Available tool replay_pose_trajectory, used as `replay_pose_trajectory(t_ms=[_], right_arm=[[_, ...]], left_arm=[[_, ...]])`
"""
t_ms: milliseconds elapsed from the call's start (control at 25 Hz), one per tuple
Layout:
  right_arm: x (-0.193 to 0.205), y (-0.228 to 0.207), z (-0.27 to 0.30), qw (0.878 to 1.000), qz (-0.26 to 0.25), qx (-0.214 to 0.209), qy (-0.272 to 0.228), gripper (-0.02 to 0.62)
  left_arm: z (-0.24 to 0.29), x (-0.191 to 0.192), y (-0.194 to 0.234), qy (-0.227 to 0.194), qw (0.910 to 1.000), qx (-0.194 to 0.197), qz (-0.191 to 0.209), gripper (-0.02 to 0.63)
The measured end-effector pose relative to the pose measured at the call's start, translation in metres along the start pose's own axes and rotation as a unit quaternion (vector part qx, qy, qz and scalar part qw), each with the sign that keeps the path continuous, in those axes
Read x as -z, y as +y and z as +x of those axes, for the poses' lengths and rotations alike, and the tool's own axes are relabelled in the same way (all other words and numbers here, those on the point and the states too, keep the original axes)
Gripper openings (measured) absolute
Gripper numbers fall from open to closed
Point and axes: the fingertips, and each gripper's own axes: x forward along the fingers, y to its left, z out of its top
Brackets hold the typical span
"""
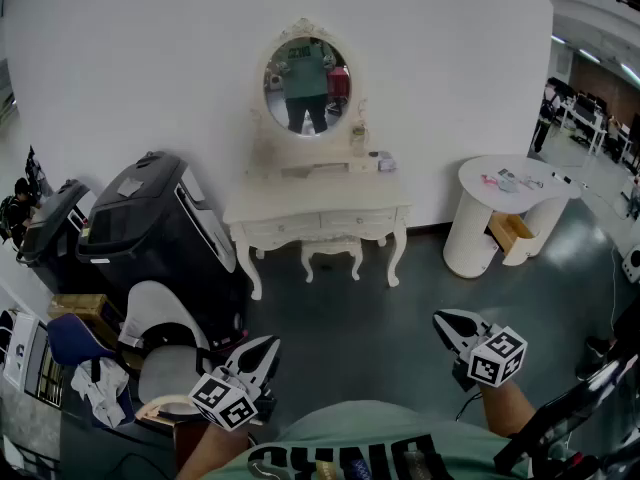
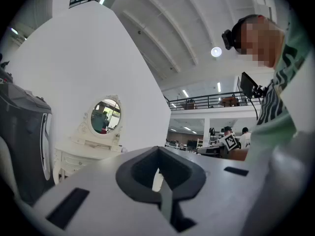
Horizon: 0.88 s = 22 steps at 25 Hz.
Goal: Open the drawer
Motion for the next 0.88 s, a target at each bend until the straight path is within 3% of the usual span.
replay_pose_trajectory(t_ms=[880], right_arm=[[-0.002,-0.022,-0.008,1.000,0.006,-0.007,-0.011,0.009]], left_arm=[[0.037,0.004,-0.011,0.007,0.9998,0.017,0.001,0.008]])
